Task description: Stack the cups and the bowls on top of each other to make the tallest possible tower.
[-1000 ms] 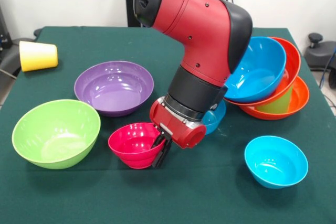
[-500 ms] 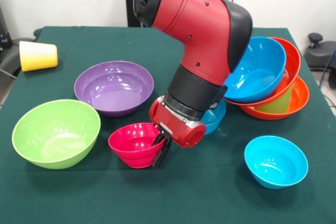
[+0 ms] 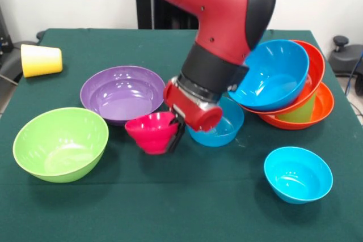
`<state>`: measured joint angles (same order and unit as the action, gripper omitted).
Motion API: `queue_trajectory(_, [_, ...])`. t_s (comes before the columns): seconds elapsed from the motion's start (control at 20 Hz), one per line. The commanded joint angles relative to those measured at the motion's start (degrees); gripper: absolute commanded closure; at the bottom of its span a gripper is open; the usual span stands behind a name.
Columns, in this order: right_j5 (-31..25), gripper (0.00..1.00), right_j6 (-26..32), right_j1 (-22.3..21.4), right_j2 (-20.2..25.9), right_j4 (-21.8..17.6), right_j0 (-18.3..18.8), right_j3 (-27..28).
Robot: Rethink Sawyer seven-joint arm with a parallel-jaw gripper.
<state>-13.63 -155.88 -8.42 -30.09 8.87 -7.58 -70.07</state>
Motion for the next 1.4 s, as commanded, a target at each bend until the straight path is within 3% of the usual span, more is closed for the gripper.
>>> queue_trajectory(0.05, [-10.2,1.0,5.8,-8.2,9.7,-4.4,0.7,-9.9])
queue_trajectory(0.4, [-11.2,1.0,5.3,-8.4,10.6,-4.5,0.5,-9.7])
queue_trajectory(1.1, [-24.7,1.0,2.1,-19.1,16.1,0.3,-1.4,-15.7])
queue_trajectory(1.4, [-28.0,1.0,1.2,-21.1,17.3,0.6,-1.3,-16.4])
